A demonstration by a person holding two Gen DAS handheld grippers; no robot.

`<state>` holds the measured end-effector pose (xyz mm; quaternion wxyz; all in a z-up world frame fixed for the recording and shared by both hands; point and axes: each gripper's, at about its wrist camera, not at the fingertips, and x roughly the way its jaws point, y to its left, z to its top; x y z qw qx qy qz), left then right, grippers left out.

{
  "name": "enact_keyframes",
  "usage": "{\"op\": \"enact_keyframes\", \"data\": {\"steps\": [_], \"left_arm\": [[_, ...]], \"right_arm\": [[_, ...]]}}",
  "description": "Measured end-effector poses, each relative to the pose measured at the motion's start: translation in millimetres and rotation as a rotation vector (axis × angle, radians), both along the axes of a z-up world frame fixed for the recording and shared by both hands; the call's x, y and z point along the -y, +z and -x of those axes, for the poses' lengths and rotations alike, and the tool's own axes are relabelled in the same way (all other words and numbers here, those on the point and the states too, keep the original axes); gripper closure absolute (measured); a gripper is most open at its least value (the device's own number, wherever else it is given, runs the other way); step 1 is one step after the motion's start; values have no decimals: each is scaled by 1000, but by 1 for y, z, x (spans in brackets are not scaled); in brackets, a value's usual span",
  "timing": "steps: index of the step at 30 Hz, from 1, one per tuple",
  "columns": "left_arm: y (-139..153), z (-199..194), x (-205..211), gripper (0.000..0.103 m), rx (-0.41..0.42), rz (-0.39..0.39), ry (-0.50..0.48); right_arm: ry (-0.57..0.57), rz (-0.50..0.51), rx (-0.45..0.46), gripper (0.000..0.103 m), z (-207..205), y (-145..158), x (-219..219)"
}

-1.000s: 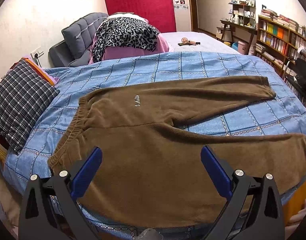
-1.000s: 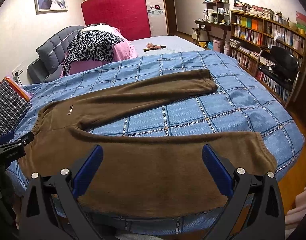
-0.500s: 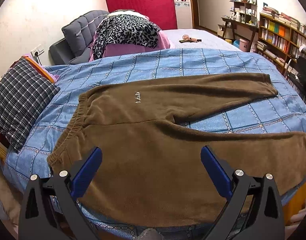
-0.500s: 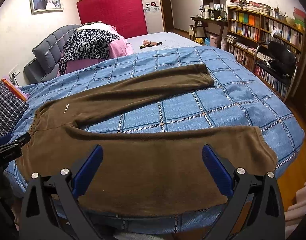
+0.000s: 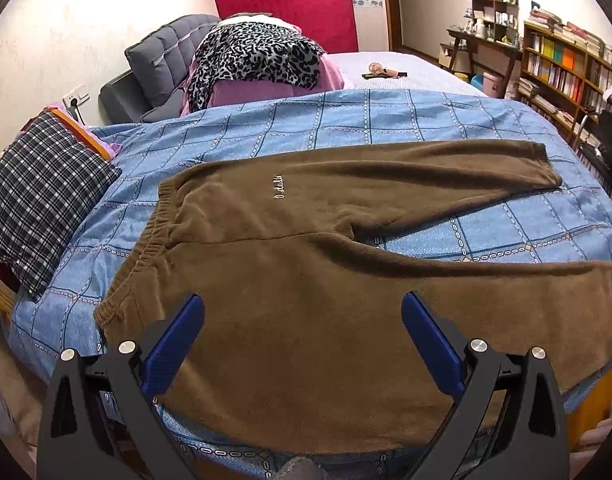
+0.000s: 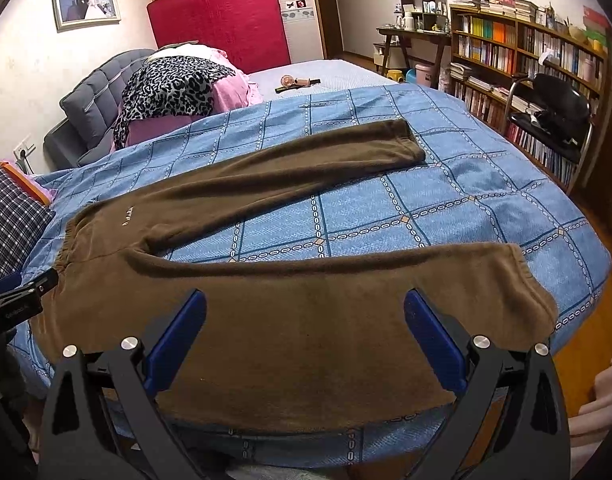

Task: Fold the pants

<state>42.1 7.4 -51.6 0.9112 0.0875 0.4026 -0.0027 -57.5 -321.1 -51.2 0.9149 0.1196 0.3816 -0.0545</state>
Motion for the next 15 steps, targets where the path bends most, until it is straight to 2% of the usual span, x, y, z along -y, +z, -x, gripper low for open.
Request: {"op": "enact_keyframes", "data": {"steps": [15], "left_arm": [[-11,-9,2,5,-30,-8,2]], "right_arm": [[-16,-15,-21,3,-5,-11,8]]}}
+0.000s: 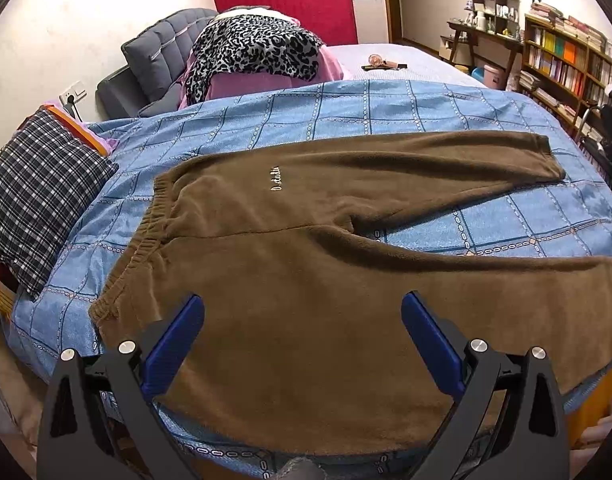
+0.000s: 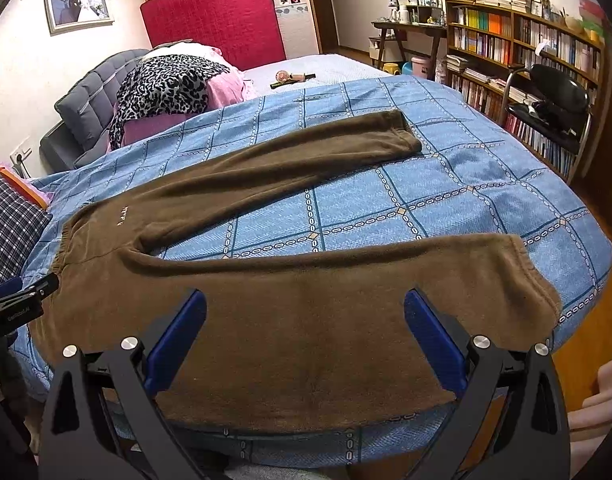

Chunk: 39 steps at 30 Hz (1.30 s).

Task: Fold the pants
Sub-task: 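Lower the left tool onto the waistband corner and close it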

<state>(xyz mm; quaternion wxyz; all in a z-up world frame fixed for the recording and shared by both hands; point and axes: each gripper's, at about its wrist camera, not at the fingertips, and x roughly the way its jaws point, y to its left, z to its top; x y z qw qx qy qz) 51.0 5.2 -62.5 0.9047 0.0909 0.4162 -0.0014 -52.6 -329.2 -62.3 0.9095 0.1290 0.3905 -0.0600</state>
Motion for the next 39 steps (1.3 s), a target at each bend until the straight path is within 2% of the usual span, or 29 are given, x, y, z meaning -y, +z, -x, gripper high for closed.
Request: {"op": "enact_keyframes", "data": {"steps": [5,17,22,29,35,39], "left_arm": [[-3,-18,-8,5,-3,-10,30],[-14,-79,-56,5,-42,17,149],[-23,-120,-97,5,-49,2,257],[-33,-181,-165,5,-62,18,389],[-45,-228,-215,5,-66,79,447],[-54,-258,-233,5,-77,75,468]], "right_arm": [[-7,21,5,3,-15,4,6],[-33,-24,20,3,-64,0,21],[-69,-9,46,3,-82,-6,25],[-51,-20,-7,3,-117,-20,21],[-35,-27,-52,3,-142,-30,14],[-39,-36,-77,3,-157,-37,13]]}}
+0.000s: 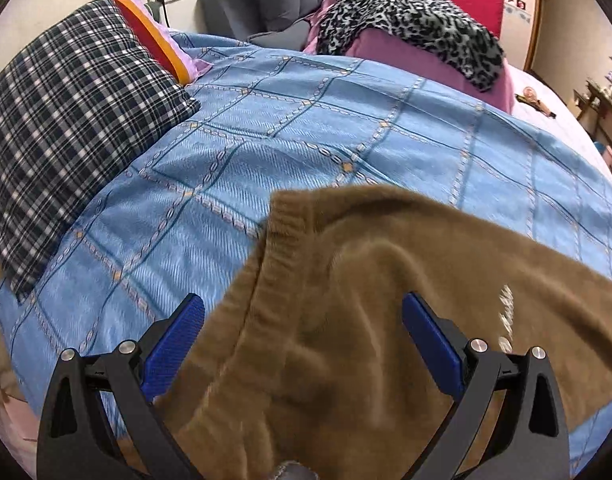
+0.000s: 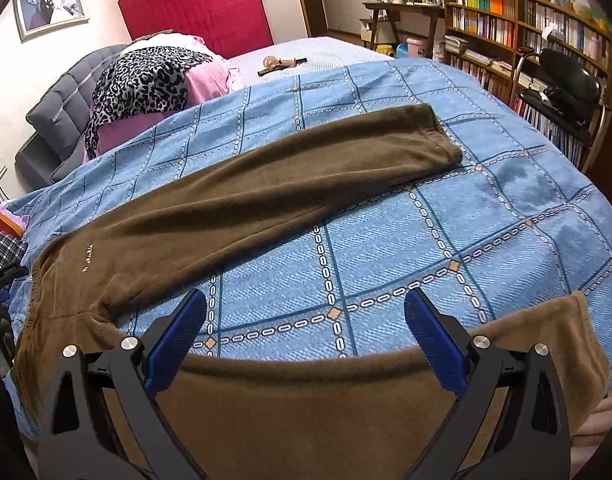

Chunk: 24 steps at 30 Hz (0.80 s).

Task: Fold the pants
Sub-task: 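Lower the left tool onto the waistband corner and close it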

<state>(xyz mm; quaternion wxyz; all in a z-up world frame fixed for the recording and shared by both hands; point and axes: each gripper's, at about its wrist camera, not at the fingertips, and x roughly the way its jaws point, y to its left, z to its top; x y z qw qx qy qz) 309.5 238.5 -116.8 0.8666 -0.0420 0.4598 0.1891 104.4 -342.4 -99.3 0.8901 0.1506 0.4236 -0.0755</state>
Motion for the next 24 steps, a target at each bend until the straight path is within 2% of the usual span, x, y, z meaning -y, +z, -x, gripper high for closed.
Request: {"op": "enact_keyframes", "data": {"steps": [7,11,16,21,23,24], "left_arm": [[-23,-51,-23,5,-37,-3,8],[-38,-77,-35,5,-47,-39,-11],[-55,-100,-49,11,-81,7,-60],[-68,-109,-53,29,-95,105,-97],[-68,-108,-53,36,-86,121,-102],[-66,-106,-53,45,-78,131,-112]], "right_arm": [[13,6,-30,3,-23,-9,-5],[14,1,-49,3,-35,-16,-6],[24,-2,-82,3,-47,-27,-9],[35,1,-96,3,-60,-34,-11],[41,6,-103,3,-65,-36,-12],[51,13,-108,3,-71,-38,-11]]}}
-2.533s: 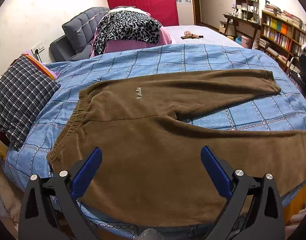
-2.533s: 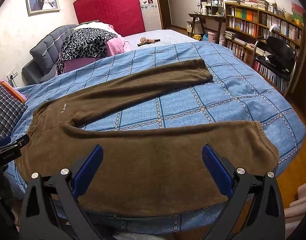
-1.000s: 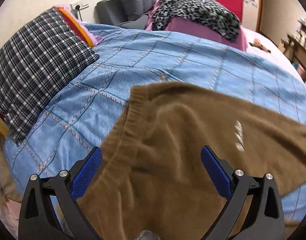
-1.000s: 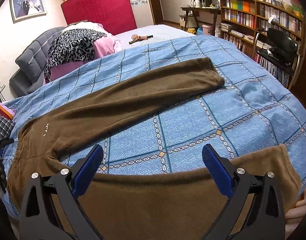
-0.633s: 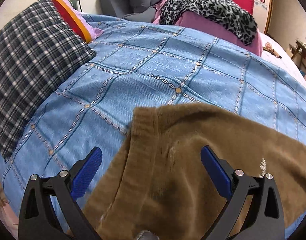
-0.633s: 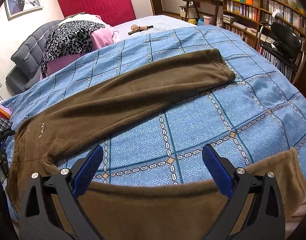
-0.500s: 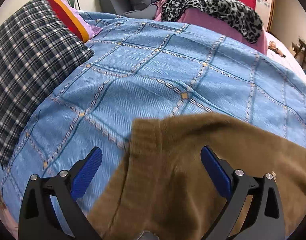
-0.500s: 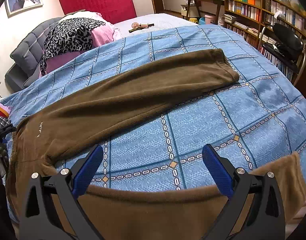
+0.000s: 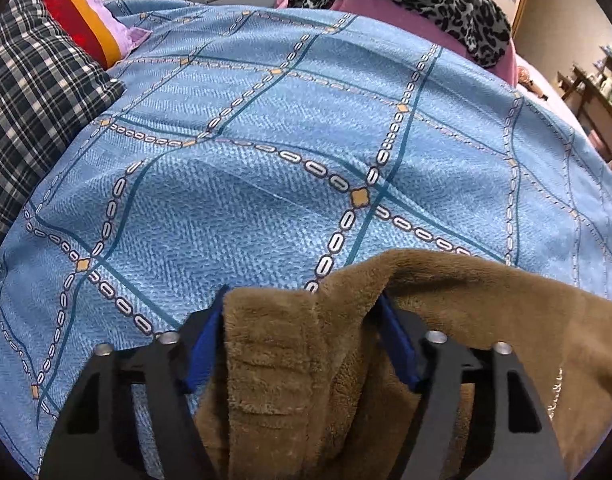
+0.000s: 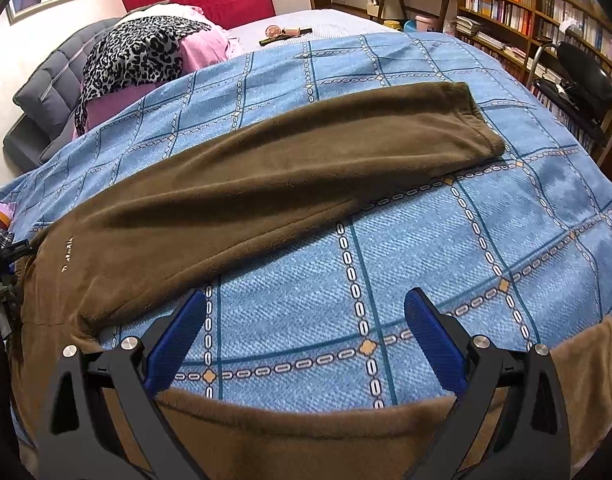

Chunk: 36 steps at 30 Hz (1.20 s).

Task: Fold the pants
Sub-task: 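Lower the left tool onto the waistband corner and close it, then grasp the leg hem with the right tool while the left tool holds the waistband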

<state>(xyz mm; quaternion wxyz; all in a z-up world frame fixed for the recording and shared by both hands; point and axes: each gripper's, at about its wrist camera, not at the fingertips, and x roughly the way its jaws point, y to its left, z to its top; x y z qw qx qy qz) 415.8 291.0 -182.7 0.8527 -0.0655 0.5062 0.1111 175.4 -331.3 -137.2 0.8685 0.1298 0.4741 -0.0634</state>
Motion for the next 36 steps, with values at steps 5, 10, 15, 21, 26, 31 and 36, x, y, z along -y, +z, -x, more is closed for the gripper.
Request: {"op": "enact_keyframes", "data": {"steps": [5,10,15,21,26,31,36], "left_arm": [[13,12,8,65,36,30,-43],[38,34,14,67,105,58,-84],[67,62,14,67,172,109,-107],[98,99,21,67,224,108,-157],[109,127,25,67,243,106,-181],[105,146,21,67,215,124,-161],[109,160,21,67,218,118,-168]], "right_arm": [[-5,38,-16,3,-29,-5,20],[-60,97,-9,3,-64,-2,57],[-133,86,-23,3,-107,-5,108],[-250,-73,-36,3,-149,-14,175],[-384,-95,-83,3,-182,-23,217],[-426,-161,-87,3,-206,-33,237],[-487,-201,-123,3,-223,-51,247]]}}
